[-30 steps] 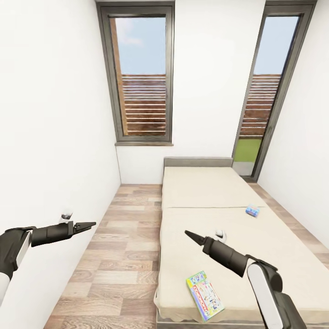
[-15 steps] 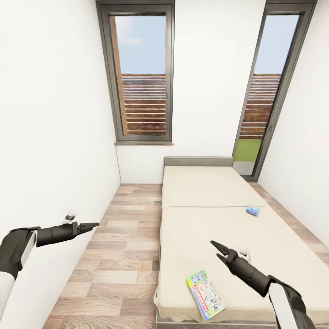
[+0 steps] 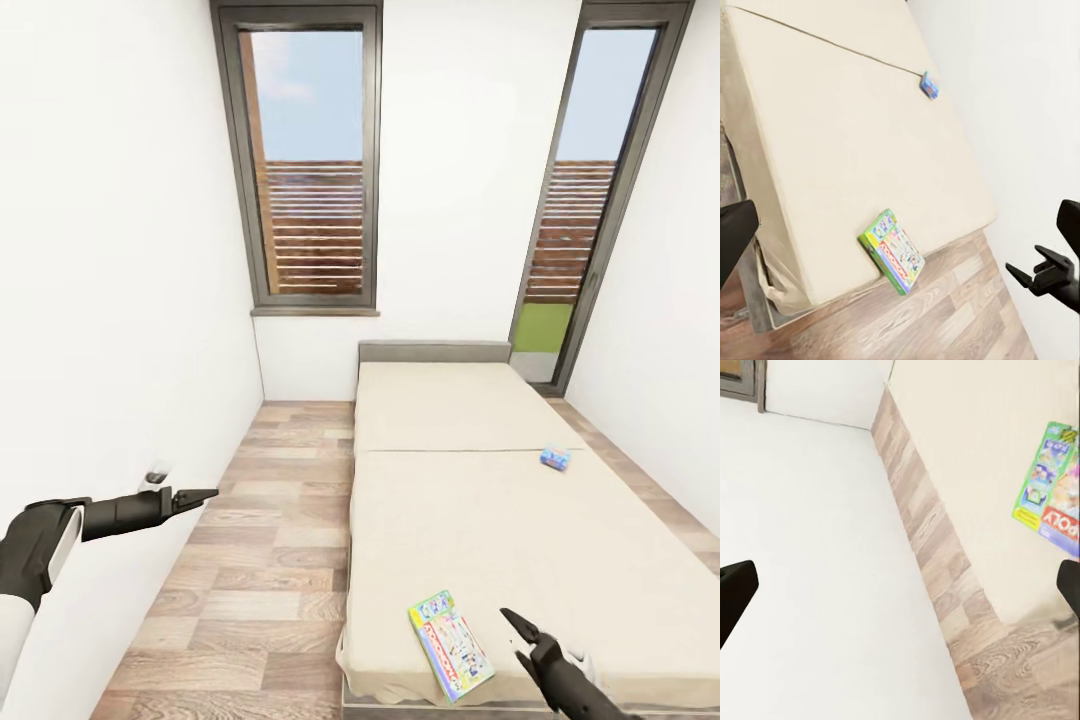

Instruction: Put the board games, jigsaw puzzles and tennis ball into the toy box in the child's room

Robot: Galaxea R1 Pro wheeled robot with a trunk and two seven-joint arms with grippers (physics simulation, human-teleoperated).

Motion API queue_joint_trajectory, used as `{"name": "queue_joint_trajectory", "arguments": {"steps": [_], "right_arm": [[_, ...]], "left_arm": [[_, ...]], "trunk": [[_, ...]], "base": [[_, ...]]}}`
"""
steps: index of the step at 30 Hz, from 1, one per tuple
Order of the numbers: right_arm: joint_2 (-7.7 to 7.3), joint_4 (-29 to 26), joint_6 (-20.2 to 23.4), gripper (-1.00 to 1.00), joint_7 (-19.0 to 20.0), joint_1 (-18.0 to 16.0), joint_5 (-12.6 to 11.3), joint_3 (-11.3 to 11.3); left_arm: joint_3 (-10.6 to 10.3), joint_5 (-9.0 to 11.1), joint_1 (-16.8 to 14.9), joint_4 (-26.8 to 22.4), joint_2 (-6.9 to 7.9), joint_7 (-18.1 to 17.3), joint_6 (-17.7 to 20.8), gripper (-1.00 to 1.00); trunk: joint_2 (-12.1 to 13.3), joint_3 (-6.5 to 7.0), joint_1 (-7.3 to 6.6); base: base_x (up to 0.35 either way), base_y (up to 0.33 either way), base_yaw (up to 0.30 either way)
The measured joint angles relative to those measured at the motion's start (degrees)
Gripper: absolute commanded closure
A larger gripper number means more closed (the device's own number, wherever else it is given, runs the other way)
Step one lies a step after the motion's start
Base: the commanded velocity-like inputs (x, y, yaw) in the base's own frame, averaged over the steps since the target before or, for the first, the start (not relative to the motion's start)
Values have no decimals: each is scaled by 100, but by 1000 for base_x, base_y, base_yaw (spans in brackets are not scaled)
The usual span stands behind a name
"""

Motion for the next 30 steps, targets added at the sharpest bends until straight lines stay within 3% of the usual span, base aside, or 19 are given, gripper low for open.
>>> {"name": "queue_joint_trajectory", "arguments": {"steps": [3, 8, 13, 18, 23, 30], "right_arm": [[-192, 646, -433, -100, 140, 7, -34, -24], [-315, 1143, -651, -100, 476, 9, -31, -42], [-336, 1631, -804, -100, 534, 10, -13, -60], [-341, 2134, -1433, -100, 525, 3, -7, -67], [-333, 2381, -1879, -100, 492, 1, -9, -69], [-310, 2449, -2072, -100, 468, 1, -15, -70]], "left_arm": [[-1, -1, 0, 4, -3, 31, 0, -100], [-2, -6, 0, 6, -35, 46, -3, -100], [-2, -7, 0, 3, -134, 148, -5, -100], [-3, -8, 0, 4, -204, 329, -5, -100], [-3, -7, 0, 3, -224, 366, -8, -100], [-8, -7, 0, 6, -247, 386, -20, -100]], "trunk": [[-121, -54, 66], [-321, -144, 176], [-522, -234, 286], [-723, -324, 396], [-924, -413, 506], [-1205, -539, 659]], "base": [[0, 0, 0], [0, 0, 0], [0, 0, 0], [0, 0, 0], [0, 0, 0], [0, 0, 0]]}}
